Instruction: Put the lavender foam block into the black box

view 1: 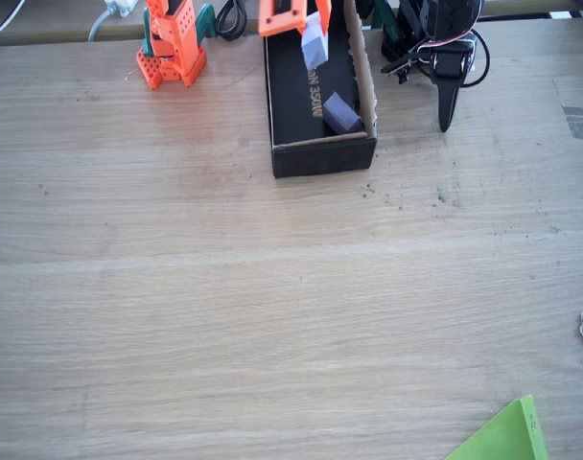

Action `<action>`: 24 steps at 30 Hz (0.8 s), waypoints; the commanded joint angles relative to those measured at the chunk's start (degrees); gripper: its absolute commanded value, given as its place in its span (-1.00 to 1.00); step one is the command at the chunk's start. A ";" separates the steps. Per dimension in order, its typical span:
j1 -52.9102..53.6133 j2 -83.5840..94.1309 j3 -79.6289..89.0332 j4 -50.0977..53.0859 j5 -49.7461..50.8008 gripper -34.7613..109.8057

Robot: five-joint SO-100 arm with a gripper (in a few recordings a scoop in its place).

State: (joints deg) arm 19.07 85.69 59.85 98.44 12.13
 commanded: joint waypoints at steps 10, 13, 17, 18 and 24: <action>1.14 1.23 -2.37 2.99 1.58 -0.11; 1.23 1.41 -2.37 2.99 1.67 -0.04; 1.14 1.67 -2.37 2.81 2.20 -0.06; 1.14 1.85 -2.29 2.81 2.20 -0.06; 1.41 3.52 -1.41 2.37 3.60 -0.20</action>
State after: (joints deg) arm 19.60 85.69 59.77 100.55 14.33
